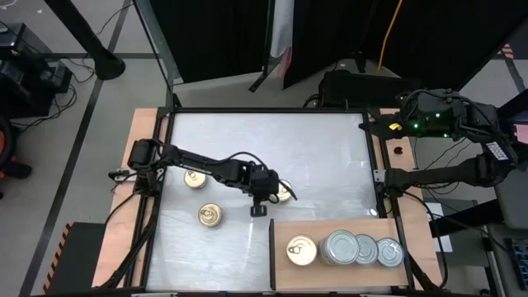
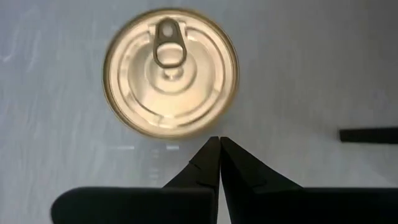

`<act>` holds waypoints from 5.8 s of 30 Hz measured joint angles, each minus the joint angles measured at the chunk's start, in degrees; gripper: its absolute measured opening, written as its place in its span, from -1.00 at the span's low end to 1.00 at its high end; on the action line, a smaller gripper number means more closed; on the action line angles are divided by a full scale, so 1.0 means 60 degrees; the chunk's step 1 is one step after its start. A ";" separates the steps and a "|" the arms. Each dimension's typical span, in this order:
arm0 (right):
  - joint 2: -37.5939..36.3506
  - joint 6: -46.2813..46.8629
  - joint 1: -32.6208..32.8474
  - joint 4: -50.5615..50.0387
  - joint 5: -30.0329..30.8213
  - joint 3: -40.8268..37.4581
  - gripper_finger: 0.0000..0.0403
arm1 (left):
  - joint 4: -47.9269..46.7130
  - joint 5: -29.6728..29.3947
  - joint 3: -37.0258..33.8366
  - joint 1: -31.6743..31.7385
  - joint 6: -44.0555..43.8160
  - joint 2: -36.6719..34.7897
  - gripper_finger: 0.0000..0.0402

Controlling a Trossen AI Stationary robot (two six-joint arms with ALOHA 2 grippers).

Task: Stack canned seafood by type on shelf
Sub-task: Stack the blue and pink tuna can on top of the other blue and pink tuna can on the shelf

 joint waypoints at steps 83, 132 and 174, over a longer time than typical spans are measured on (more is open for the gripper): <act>0.0954 -0.0298 -0.0004 -0.0004 -0.0270 0.0004 0.88 | 0.1249 -0.1993 -0.1140 -0.0734 -1.0925 -0.0978 0.91; 0.2871 -0.8003 0.1931 0.7858 -0.3530 -0.0004 0.98 | 0.4151 -0.0687 0.3526 -0.0405 -0.0910 -0.3687 -0.03; 0.2739 -0.9315 0.2534 0.8451 -0.3640 0.0939 -0.05 | 0.4831 -0.1591 0.3520 -0.0767 -0.9986 -0.3584 0.87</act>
